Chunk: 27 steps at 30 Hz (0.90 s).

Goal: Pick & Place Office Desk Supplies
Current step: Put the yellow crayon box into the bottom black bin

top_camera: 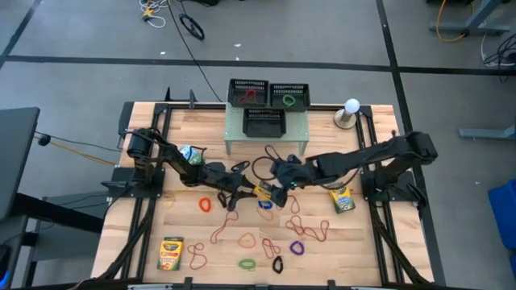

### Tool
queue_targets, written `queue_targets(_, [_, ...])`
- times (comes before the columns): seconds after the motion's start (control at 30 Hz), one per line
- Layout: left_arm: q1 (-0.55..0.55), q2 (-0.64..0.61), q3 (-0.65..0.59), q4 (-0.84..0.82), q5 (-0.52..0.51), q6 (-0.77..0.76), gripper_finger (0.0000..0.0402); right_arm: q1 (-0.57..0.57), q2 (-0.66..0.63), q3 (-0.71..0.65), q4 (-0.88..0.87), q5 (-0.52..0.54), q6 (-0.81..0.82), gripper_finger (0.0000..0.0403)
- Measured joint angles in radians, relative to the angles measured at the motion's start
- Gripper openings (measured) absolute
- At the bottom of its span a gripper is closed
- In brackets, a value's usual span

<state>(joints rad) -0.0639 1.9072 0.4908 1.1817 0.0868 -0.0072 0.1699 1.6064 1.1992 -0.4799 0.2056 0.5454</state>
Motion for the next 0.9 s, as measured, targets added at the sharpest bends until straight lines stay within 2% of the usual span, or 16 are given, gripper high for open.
queue_targets(0.3, [0.000,0.000,0.000,0.005,-0.008,-0.009,0.0121,-0.006,0.111,0.000,0.043,-0.117,0.026,0.0262])
queue_targets(0.57, [0.000,0.000,0.000,0.008,0.006,0.007,0.0123,0.004,0.107,-0.001,0.069,-0.129,0.046,0.0155])
queue_targets(0.73, [0.000,-0.005,-0.003,0.006,0.002,-0.034,0.0146,0.007,0.107,-0.002,0.071,-0.132,0.052,0.0101])
queue_targets(0.9, [0.016,-0.115,-0.072,0.003,-0.044,-0.045,0.0190,0.006,0.085,0.024,0.058,-0.122,0.085,0.0105])
